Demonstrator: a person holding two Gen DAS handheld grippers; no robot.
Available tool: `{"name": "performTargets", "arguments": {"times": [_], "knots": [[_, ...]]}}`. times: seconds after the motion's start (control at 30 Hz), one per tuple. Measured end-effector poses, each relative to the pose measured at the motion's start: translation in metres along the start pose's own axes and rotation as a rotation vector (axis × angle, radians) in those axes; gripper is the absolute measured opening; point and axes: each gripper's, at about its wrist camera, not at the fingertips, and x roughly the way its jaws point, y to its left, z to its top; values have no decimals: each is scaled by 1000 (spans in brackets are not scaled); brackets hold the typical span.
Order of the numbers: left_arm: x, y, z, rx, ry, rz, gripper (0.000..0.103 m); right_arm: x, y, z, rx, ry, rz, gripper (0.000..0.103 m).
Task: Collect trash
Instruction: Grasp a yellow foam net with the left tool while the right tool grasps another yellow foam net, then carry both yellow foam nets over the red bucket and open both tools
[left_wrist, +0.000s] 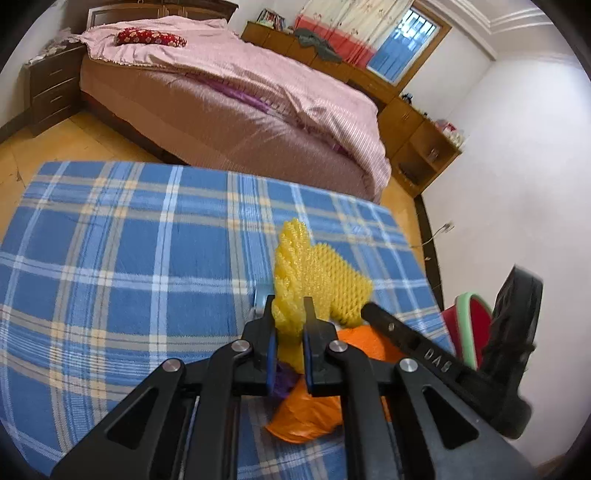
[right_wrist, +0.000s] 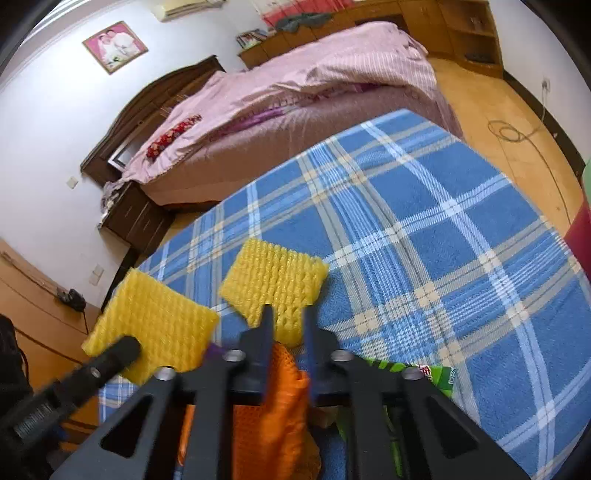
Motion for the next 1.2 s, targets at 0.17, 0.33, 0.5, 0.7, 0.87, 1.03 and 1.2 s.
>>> {"name": "performTargets", "arguments": {"times": [0.17,0.33,0.5,0.7,0.87,1.03,1.2], "knots": [[-16,-7,2,2,-28,-36,10,-32,-1,-8,10,-93,31,4],[-32,-12,3,12,-56,-48,10,-44,-3,-3,-10,-93,28,7],[-36,-3,13,-5,-78,-30,10,-34,4,5,-59,-55,-26,30],[-18,27,18,-82,-49,20,10,-14,16,20,-131,-1,-54,31],[-9,44,18,-127,-34,43,10,16,21,27,-180,58,-108,31],[-13,44,20,-115,-64,64,10,37,21,25,-181,89,-124,32],[-13,37,18,-95,-65,63,10,39,30,19,-257,64,-155,22]]}}
